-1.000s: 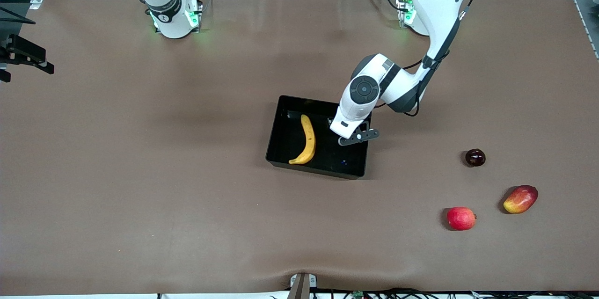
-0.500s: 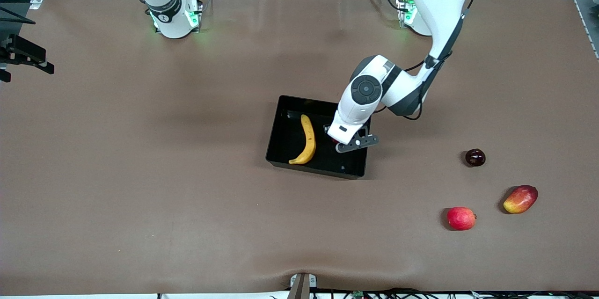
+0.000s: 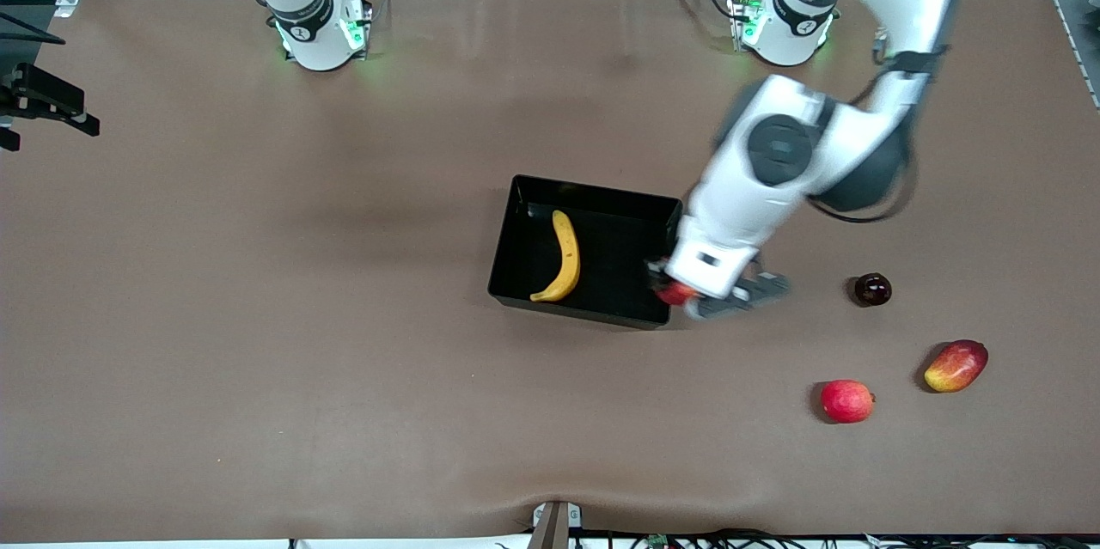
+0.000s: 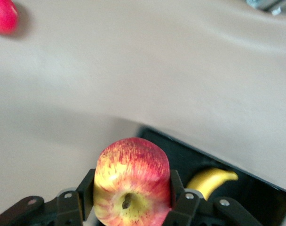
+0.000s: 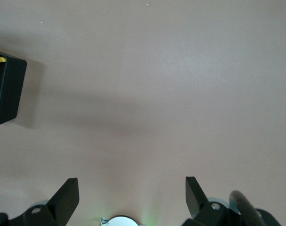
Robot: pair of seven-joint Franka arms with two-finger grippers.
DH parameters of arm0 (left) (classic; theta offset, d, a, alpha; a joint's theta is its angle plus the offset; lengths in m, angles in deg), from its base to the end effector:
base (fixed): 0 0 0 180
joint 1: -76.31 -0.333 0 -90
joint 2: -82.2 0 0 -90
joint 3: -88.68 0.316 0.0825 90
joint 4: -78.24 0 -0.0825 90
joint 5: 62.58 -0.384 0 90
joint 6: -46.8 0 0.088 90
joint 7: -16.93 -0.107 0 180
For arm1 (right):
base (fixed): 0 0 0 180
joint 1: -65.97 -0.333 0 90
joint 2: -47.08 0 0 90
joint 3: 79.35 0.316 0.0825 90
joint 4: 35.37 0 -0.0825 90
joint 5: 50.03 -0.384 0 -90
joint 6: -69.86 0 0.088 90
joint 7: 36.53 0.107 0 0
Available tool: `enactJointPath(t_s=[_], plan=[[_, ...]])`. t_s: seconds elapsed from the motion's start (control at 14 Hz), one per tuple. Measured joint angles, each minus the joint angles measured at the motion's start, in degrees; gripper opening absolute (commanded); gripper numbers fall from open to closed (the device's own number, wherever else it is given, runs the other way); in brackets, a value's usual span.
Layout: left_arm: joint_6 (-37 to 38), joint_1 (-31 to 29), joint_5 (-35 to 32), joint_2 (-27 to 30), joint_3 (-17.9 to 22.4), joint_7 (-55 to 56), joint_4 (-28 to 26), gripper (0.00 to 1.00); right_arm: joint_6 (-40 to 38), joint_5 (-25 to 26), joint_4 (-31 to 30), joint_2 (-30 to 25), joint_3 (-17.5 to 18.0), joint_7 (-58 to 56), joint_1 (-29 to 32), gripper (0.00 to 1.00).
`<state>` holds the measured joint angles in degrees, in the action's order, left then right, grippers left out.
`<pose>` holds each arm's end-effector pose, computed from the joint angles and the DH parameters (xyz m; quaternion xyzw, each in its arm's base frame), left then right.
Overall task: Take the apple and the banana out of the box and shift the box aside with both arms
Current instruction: 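Carry the apple out of the tray and set it beside the mango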
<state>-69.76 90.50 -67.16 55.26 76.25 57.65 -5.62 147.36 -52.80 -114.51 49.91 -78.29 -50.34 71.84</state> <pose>0.6409 -0.2879 0.4264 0.9910 0.1208 0.0401 0.0405 0.5446 -0.0402 0.6665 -0.9955 -0.0827 0.0345 0.0302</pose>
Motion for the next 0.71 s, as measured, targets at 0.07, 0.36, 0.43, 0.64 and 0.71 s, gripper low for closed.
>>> enactJointPath(t_s=[0.07,0.36,0.43,0.64,0.71], plan=[[0.03,-2.97,0.00,-0.11,0.09,-5.24,-0.05,0.00,0.00,0.00,0.00,0.00,0.00,0.00,0.00,1.00],[0.08,-13.81,0.00,-3.01,0.28,-25.34,-0.68,0.00,0.00,-0.02,-0.02,0.00,-0.01,0.00,0.01,1.00],[-0.29,-15.95,-0.11,-4.47,0.30,-28.31,-0.76,0.00,0.00,-0.03,-0.02,0.00,-0.01,0.00,0.01,1.00],[-3.51,-20.88,-5.66,-9.57,0.29,-33.33,-0.87,0.00,-0.01,-0.06,-0.04,0.00,-0.01,0.00,0.01,1.00],[-4.72,-22.02,-7.57,-11.05,0.26,-33.89,-0.87,0.00,-0.01,-0.07,-0.04,0.00,-0.01,0.00,0.01,1.00]])
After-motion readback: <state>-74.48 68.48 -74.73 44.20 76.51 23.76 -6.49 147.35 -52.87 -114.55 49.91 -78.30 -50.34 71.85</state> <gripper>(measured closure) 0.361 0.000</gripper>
